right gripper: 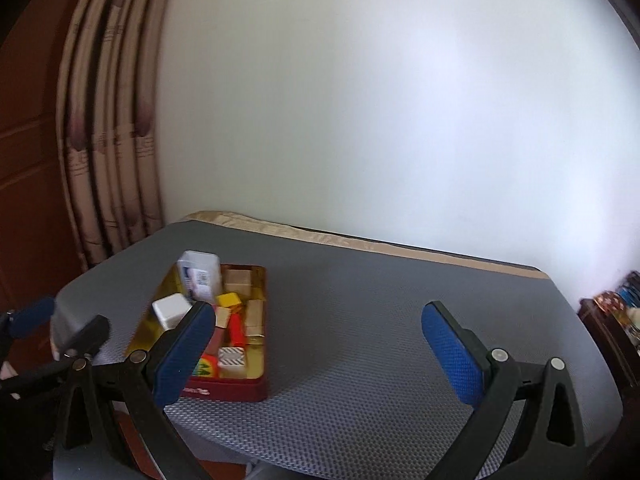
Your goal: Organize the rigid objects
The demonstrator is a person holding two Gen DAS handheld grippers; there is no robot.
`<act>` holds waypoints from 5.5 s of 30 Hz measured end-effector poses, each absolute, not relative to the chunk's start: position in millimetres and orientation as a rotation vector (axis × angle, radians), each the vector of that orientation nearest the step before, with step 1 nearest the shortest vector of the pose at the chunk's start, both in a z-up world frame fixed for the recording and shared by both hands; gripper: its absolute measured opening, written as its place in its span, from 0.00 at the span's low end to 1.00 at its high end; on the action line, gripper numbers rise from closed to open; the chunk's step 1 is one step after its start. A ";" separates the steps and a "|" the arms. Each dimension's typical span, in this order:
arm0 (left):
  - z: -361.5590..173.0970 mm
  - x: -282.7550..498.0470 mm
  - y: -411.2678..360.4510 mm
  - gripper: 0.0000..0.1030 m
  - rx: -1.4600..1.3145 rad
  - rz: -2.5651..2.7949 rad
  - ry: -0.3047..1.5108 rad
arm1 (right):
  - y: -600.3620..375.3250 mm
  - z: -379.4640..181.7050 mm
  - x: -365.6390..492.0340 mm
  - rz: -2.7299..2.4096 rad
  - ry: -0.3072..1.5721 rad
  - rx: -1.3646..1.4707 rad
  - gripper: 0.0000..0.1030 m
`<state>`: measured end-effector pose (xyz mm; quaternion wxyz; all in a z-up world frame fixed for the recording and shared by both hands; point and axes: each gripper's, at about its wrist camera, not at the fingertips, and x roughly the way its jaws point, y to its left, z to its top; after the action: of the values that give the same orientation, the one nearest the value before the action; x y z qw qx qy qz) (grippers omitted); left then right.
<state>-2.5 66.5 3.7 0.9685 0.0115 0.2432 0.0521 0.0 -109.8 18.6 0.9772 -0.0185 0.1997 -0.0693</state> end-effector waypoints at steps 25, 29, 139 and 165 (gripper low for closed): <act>-18.2 16.9 73.5 0.69 0.081 0.183 0.475 | -103.2 -9.1 14.0 -0.105 0.497 -0.038 1.00; -14.9 13.6 74.9 0.69 0.068 0.173 0.464 | -106.4 -7.9 10.8 -0.104 0.486 -0.018 1.00; -31.5 29.7 80.8 0.69 0.059 0.147 0.624 | -90.7 -18.5 8.4 -0.041 0.547 -0.021 1.00; -35.0 32.2 80.2 0.69 0.062 0.139 0.631 | -90.8 -18.5 9.1 -0.033 0.550 -0.019 1.00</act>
<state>32.2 80.2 -35.0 0.9478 0.0305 0.3100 0.0682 9.1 -90.8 -18.5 0.9623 -0.0095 0.2715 -0.0162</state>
